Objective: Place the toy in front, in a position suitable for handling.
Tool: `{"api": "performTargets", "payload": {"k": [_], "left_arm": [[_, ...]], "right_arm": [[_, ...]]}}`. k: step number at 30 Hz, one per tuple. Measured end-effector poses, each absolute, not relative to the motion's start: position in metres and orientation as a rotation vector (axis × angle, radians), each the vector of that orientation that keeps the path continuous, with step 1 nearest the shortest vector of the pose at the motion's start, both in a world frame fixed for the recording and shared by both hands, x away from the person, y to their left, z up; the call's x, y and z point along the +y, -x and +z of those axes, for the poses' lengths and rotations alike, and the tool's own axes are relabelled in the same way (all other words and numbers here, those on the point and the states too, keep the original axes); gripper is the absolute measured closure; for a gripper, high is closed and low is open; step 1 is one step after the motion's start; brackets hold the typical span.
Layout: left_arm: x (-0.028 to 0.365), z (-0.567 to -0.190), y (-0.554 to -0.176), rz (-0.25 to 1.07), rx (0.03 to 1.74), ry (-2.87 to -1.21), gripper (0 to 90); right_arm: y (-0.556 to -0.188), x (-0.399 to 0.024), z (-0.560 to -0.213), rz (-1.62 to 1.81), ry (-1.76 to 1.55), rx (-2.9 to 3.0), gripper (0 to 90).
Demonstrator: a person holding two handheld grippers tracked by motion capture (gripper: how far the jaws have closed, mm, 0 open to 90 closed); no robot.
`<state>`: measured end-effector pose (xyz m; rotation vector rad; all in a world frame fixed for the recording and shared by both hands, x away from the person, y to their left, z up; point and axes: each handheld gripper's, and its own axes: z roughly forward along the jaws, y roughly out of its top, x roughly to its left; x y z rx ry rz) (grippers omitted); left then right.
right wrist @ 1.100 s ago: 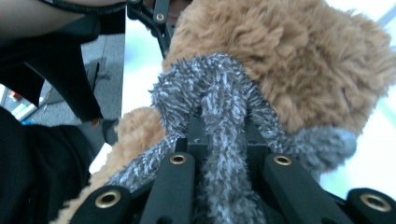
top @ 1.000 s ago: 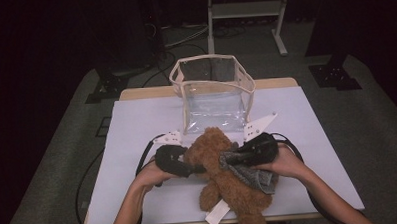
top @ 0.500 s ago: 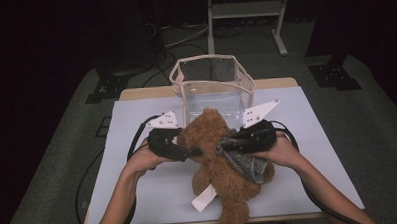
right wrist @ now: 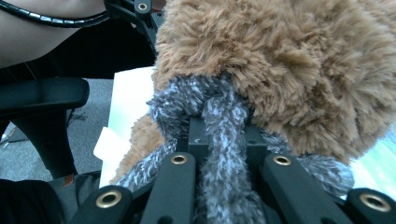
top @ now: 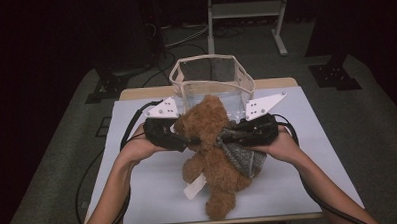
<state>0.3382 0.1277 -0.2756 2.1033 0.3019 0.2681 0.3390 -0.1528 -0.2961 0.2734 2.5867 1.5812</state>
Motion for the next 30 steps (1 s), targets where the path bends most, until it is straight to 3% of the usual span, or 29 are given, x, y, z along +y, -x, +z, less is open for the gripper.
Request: {"api": "performTargets", "payload": {"k": [9,24,30], "left_arm": [[0.123,-0.3,-0.325,0.24,0.285,-2.095,32.1],[0.109,-0.3,-0.318,0.249,0.254,-2.074,30.2],[0.099,-0.302,-0.314,0.233,0.233,-2.074,29.1]], "right_arm": [[-0.321,-0.169,-0.318,1.634,-0.291,2.628,78.5],[-0.324,-0.205,-0.303,1.691,-0.357,2.58,78.3],[-0.335,-0.209,-0.281,1.667,-0.368,2.578,78.1]]}}
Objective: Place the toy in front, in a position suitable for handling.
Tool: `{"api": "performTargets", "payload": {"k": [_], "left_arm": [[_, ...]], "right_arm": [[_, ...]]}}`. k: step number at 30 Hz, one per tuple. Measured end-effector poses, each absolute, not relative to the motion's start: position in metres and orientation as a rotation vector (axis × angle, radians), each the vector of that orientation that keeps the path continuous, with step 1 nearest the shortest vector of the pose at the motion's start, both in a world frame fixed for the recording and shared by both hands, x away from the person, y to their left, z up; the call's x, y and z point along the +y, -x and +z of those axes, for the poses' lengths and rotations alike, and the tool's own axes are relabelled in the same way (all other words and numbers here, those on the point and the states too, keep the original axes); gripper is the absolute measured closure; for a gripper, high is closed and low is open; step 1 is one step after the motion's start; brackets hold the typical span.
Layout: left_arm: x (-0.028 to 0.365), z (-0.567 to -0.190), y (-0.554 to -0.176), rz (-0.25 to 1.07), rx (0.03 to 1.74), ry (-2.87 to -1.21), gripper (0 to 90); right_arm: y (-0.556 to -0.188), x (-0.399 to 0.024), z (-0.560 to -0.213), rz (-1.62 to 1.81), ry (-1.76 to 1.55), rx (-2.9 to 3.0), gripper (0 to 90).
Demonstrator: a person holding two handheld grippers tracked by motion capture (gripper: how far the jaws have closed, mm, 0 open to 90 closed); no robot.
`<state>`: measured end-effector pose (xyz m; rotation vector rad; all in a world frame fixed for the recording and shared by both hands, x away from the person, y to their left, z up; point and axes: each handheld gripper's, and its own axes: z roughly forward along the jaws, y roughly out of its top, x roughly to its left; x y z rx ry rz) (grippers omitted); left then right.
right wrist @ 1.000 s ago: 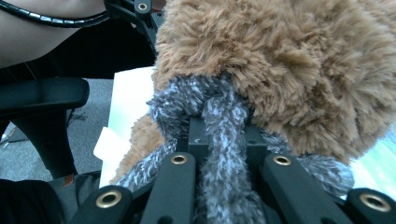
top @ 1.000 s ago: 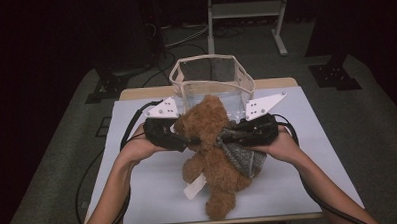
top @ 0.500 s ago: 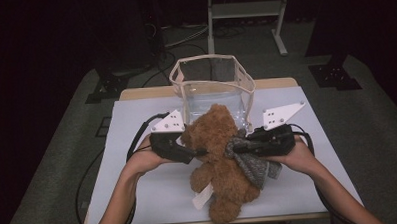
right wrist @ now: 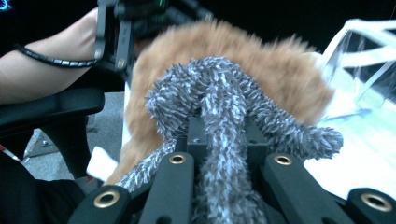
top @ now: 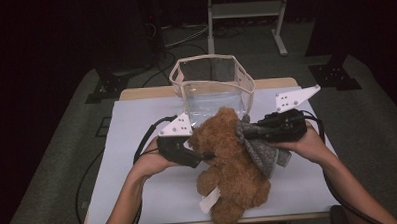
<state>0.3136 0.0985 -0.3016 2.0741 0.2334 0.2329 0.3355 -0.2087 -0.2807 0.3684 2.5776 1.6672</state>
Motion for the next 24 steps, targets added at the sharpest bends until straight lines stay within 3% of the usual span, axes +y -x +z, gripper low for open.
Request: {"api": "performTargets", "payload": {"k": [9,14,24], "left_arm": [[0.07,-0.314,-0.312,0.205,0.186,-2.112,29.1],[0.065,-0.327,-0.314,0.173,0.211,-2.107,29.5],[0.062,-0.331,-0.317,0.158,0.23,-2.081,29.7]], "right_arm": [[-0.354,-0.183,-0.249,1.553,-0.309,2.649,77.9],[-0.353,-0.185,-0.263,1.51,-0.327,2.678,77.7],[-0.326,-0.245,-0.299,1.563,-0.474,2.665,77.3]]}}
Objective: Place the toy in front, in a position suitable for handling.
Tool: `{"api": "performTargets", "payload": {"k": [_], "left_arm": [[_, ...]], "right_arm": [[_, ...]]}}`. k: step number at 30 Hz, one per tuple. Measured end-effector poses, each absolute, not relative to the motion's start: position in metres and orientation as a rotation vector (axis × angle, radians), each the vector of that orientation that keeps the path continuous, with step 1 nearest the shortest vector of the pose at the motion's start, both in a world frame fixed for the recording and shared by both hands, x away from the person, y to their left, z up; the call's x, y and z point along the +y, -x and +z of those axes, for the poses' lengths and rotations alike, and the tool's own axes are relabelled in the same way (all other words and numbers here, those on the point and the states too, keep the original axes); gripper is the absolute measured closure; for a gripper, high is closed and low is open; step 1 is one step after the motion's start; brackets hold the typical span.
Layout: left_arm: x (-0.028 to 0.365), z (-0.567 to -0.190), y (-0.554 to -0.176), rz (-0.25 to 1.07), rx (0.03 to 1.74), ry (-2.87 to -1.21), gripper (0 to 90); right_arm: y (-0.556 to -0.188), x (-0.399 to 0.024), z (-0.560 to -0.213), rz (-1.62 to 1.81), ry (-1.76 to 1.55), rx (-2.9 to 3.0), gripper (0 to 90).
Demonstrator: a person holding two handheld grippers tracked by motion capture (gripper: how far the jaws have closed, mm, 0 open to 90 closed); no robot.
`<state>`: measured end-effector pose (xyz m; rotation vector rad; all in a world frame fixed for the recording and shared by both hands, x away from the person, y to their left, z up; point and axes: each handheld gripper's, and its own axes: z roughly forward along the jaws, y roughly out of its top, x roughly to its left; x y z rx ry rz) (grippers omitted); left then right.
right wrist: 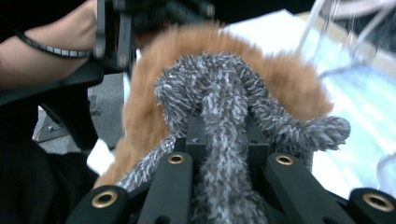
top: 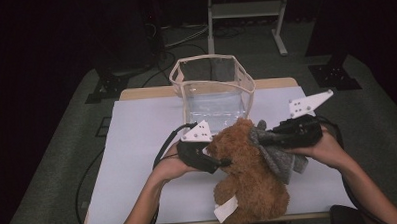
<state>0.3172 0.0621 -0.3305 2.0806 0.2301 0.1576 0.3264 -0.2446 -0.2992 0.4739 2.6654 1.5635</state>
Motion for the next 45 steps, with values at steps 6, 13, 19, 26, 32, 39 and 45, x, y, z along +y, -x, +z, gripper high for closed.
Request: {"api": "performTargets", "payload": {"k": [6,13,19,26,32,39,45], "left_arm": [[0.061,-0.331,-0.319,0.128,0.231,-2.072,29.7],[0.07,-0.309,-0.322,0.171,0.22,-2.041,31.7],[0.081,-0.274,-0.323,0.302,0.189,-2.074,31.6],[0.096,-0.257,-0.323,0.384,0.206,-2.098,31.6],[0.107,-0.252,-0.324,0.414,0.224,-2.109,31.6],[0.105,-0.262,-0.322,0.383,0.231,-2.117,31.5],[0.089,-0.282,-0.321,0.319,0.236,-2.091,31.4]], "right_arm": [[-0.321,-0.248,-0.327,1.636,-0.514,2.671,77.3],[-0.326,-0.231,-0.316,1.72,-0.457,2.6,77.8],[-0.332,-0.217,-0.292,1.758,-0.4,2.526,77.9],[-0.343,-0.198,-0.282,1.8,-0.363,2.487,78.0],[-0.351,-0.185,-0.278,1.806,-0.349,2.486,78.0],[-0.351,-0.184,-0.285,1.815,-0.35,2.505,78.0],[-0.346,-0.207,-0.29,1.765,-0.39,2.536,77.8]]}}
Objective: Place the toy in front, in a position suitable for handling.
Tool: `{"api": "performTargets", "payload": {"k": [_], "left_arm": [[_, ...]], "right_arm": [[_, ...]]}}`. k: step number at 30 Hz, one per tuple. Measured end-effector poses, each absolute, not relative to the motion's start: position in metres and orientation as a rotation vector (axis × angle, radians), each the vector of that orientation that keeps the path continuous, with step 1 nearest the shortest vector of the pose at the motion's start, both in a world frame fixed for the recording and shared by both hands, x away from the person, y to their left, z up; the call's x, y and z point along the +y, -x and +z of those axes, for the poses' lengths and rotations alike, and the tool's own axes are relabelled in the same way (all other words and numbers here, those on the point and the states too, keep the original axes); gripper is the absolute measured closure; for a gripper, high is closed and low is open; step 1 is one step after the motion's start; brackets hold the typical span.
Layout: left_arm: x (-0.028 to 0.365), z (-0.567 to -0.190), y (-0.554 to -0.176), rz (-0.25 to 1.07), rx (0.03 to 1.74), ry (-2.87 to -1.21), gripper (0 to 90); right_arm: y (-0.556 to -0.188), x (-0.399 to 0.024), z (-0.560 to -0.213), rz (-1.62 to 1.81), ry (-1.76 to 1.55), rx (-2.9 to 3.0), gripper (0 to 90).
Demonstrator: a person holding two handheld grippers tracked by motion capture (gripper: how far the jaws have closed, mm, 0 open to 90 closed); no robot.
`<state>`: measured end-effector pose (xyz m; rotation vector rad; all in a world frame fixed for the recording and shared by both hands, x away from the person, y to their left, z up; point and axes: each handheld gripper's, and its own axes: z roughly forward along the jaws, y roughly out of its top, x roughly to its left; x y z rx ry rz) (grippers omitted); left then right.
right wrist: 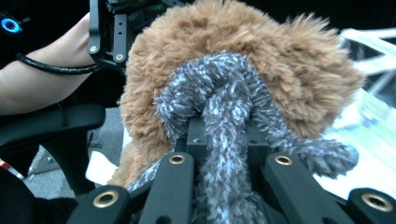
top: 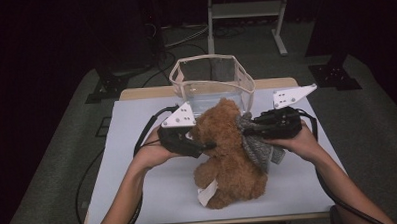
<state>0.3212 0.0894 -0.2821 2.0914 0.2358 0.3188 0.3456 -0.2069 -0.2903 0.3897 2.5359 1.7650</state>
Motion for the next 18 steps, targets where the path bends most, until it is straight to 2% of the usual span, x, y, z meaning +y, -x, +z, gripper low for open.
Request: {"api": "performTargets", "payload": {"k": [11,18], "left_arm": [[0.048,-0.313,-0.315,0.244,0.208,-2.088,30.0],[0.04,-0.309,-0.306,0.266,0.17,-2.098,29.4]], "right_arm": [[-0.332,-0.257,-0.314,1.719,-0.544,2.55,77.5],[-0.327,-0.266,-0.304,1.691,-0.527,2.545,77.4]]}}
